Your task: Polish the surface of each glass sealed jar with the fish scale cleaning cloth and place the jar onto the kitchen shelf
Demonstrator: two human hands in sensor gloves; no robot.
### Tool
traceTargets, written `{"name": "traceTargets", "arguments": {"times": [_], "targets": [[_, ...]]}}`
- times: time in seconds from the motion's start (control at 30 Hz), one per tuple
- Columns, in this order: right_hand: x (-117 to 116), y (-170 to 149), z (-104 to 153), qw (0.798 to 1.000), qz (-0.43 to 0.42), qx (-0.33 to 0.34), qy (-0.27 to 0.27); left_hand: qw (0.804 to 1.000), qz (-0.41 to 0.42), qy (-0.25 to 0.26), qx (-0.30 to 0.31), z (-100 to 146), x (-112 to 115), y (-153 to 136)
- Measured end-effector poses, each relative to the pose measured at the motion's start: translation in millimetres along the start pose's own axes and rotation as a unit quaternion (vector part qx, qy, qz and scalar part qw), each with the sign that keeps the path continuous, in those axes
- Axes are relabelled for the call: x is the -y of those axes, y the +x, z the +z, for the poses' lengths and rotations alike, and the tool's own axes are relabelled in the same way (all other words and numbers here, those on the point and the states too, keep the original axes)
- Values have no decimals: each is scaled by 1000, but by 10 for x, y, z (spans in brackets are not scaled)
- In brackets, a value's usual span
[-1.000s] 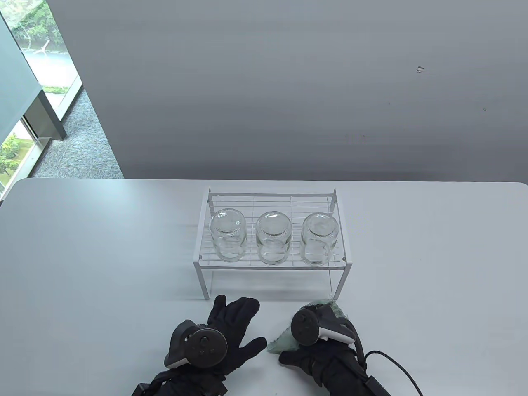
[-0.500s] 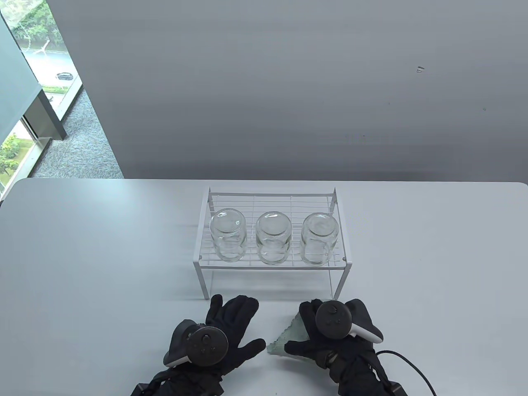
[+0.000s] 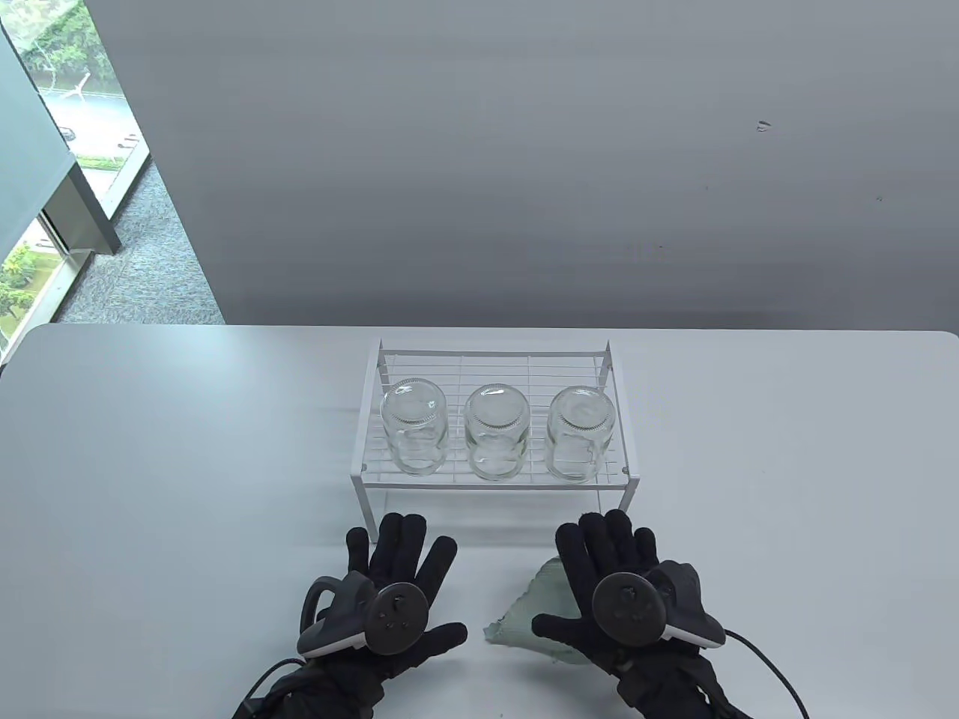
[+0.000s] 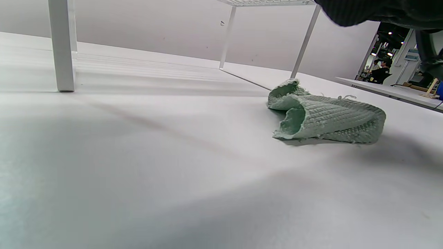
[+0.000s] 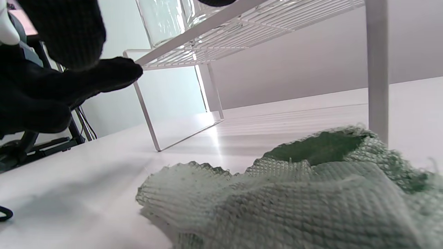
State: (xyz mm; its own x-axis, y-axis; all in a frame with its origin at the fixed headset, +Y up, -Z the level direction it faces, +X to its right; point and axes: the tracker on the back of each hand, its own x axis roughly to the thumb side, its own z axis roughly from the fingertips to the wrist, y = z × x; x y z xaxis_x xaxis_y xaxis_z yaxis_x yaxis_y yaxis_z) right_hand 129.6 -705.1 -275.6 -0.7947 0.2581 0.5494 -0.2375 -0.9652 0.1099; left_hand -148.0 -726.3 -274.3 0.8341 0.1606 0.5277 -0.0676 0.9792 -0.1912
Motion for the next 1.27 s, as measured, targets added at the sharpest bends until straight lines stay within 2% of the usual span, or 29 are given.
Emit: {"name": "traceTargets", "arguments": {"times": [0.27,1.27], "targets": [[-159,-37,-64,1000,17,-1,15,1000,9,-16,-7,-33,48,-30],[-204,-37,-56,1000,-10,-8,21,1000,20,-10,-4,-13,46,-28]]}}
